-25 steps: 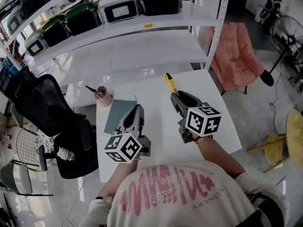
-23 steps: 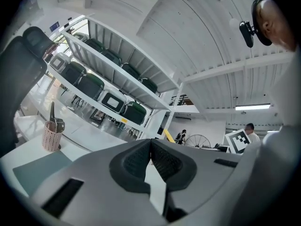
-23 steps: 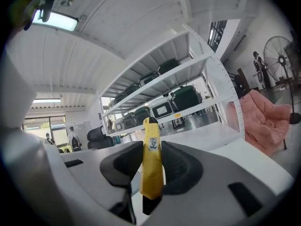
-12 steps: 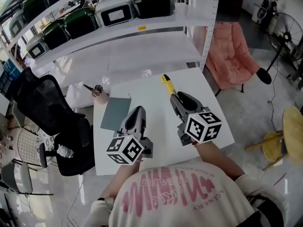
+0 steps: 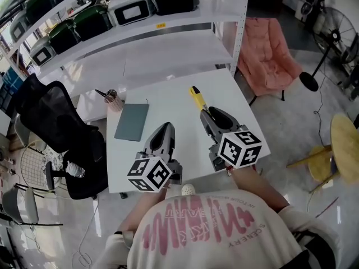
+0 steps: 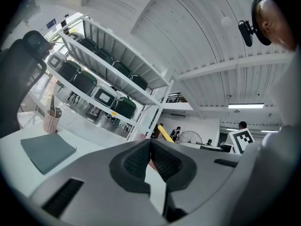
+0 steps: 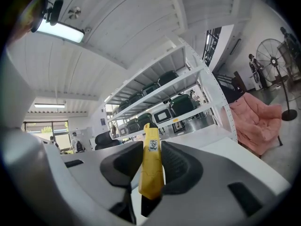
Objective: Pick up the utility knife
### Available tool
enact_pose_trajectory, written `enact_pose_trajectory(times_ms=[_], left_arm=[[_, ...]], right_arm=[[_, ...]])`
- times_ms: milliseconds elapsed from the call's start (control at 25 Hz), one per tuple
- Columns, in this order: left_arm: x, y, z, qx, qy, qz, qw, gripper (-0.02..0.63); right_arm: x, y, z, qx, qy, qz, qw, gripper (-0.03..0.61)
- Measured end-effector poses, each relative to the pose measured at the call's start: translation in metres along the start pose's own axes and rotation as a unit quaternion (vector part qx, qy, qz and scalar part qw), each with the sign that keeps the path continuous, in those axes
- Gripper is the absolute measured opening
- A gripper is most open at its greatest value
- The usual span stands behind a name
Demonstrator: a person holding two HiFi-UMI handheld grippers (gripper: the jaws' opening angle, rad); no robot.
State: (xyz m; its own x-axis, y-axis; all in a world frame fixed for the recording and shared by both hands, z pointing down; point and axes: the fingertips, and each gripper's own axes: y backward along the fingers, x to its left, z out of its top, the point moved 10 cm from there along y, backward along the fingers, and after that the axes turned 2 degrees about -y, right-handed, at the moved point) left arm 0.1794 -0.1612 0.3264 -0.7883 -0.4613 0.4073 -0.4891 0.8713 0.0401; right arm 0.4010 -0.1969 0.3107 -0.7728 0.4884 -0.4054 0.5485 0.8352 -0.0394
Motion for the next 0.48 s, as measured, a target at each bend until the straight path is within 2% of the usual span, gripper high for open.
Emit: enact_pose_trajectory(times_ms=[480], left_arm=[[-0.023,0.039,0.000,-0.017,-0.010,0.001,0.9998,0.025]], right_arm=[[0.021,0.037,0.000,-0.016,0.014,0.003,1.000,0.137]])
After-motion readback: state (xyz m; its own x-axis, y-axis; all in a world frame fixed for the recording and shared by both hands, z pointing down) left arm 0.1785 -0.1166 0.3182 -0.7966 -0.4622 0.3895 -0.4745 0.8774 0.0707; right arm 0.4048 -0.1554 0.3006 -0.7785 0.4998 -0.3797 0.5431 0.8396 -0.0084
